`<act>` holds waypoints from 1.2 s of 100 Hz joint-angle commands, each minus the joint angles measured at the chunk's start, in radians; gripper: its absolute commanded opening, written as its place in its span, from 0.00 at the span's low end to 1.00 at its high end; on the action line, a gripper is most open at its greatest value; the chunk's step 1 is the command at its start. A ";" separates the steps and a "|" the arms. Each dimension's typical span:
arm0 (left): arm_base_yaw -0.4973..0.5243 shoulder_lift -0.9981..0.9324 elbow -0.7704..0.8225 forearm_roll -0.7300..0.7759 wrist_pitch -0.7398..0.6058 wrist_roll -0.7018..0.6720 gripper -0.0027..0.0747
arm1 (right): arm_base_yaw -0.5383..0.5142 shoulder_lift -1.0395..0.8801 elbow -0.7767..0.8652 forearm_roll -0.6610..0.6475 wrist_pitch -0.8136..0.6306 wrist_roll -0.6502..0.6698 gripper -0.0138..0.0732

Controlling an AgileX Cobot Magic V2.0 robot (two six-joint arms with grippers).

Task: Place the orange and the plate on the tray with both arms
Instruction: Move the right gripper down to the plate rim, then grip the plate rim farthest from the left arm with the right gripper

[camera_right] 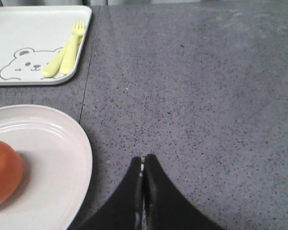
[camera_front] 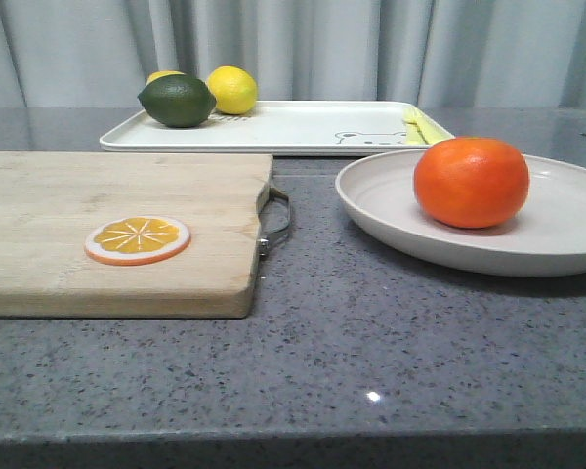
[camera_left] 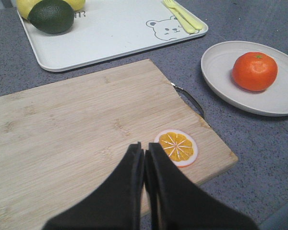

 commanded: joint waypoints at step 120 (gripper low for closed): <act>0.002 -0.068 0.005 -0.008 -0.078 -0.013 0.01 | 0.131 0.775 -0.604 0.108 0.496 -0.040 0.54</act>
